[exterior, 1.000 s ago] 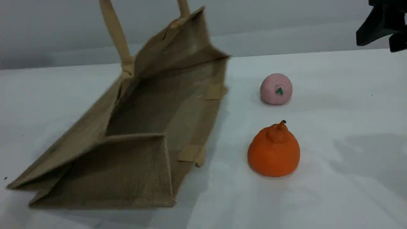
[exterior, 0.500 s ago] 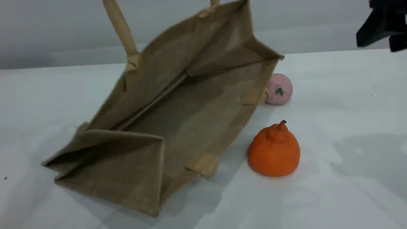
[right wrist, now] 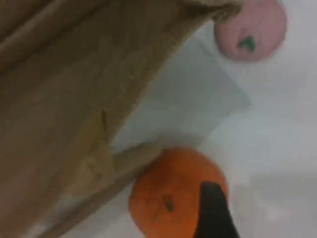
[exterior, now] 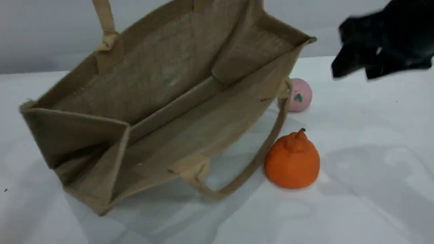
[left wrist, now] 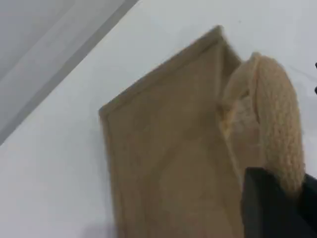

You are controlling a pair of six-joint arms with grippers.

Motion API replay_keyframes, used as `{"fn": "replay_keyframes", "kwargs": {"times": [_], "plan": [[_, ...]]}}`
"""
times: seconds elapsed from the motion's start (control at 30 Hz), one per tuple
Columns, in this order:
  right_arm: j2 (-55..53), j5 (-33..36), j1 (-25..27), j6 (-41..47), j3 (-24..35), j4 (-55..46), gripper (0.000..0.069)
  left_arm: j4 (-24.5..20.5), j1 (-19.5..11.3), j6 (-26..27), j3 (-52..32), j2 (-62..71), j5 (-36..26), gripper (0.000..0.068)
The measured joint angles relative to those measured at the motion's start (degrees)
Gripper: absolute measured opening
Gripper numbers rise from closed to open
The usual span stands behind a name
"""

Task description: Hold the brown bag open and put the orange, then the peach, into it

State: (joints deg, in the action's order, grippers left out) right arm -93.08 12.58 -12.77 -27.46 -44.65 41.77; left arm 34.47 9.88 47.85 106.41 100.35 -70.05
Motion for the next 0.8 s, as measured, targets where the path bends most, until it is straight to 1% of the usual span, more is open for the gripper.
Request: {"fn": "replay_keyframes", "kwargs": {"times": [0.07,0.2,0.4,0.5,0.57,0.7,0.8], "plan": [[-2.0,0.0,-0.4,0.0,0.0,0.9,0.0393,-1.5,0.0,-0.4,0.0,0.0,0.0,0.0092],[-5.0,1.8,-1.7,-1.8,-0.3,1.7,0.0393,-1.3,0.0,-0.4,0.0,0.0,0.0,0.0092],[-5.9,1.9,-5.7,-7.4,-0.5,7.0,0.0393,-1.7,0.0,-0.4,0.0,0.0,0.1,0.0092],[-5.9,0.1,-7.3,-10.2,-0.5,10.2,0.0393,-3.0,0.0,-0.4,0.0,0.0,0.1,0.0092],[-5.9,-1.9,-8.0,-11.7,-0.5,11.7,0.0393,-3.0,0.0,-0.4,0.0,0.0,0.1,0.0092],[-6.2,-4.9,-8.0,-12.4,-0.5,12.8,0.0393,-3.0,0.0,-0.4,0.0,0.0,0.1,0.0092],[-7.8,-5.2,-8.0,-12.8,-1.1,12.8,0.0393,-3.0,0.0,-0.4,0.0,0.0,0.1,0.0092]]}}
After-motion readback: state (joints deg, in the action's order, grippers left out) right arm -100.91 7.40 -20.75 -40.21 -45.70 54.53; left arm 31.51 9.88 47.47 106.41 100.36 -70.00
